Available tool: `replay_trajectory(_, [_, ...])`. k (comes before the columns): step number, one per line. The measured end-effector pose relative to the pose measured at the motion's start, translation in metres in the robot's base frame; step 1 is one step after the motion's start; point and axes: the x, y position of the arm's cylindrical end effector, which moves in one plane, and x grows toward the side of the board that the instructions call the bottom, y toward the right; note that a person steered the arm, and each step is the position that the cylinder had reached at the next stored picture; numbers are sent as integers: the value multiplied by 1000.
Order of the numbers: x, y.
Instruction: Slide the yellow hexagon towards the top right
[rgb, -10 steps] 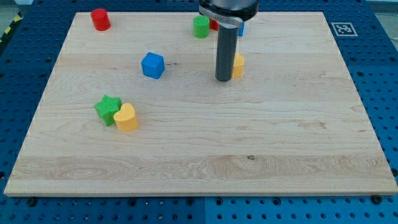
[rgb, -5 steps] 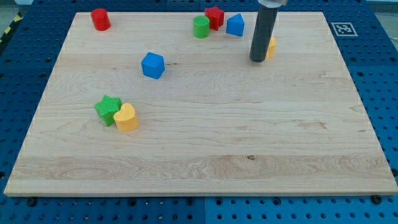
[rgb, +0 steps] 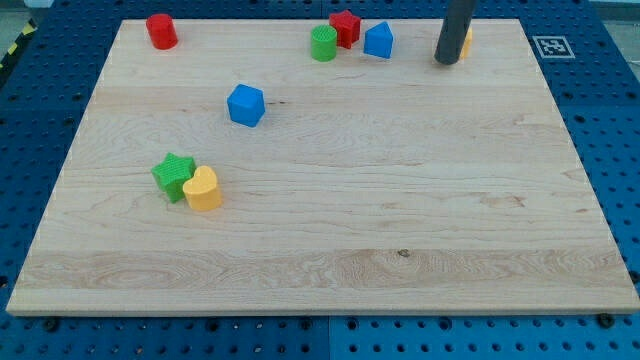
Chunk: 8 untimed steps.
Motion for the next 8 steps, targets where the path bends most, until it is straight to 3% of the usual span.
replay_trajectory(4, [-37,-6])
replay_trajectory(8, [-36,26])
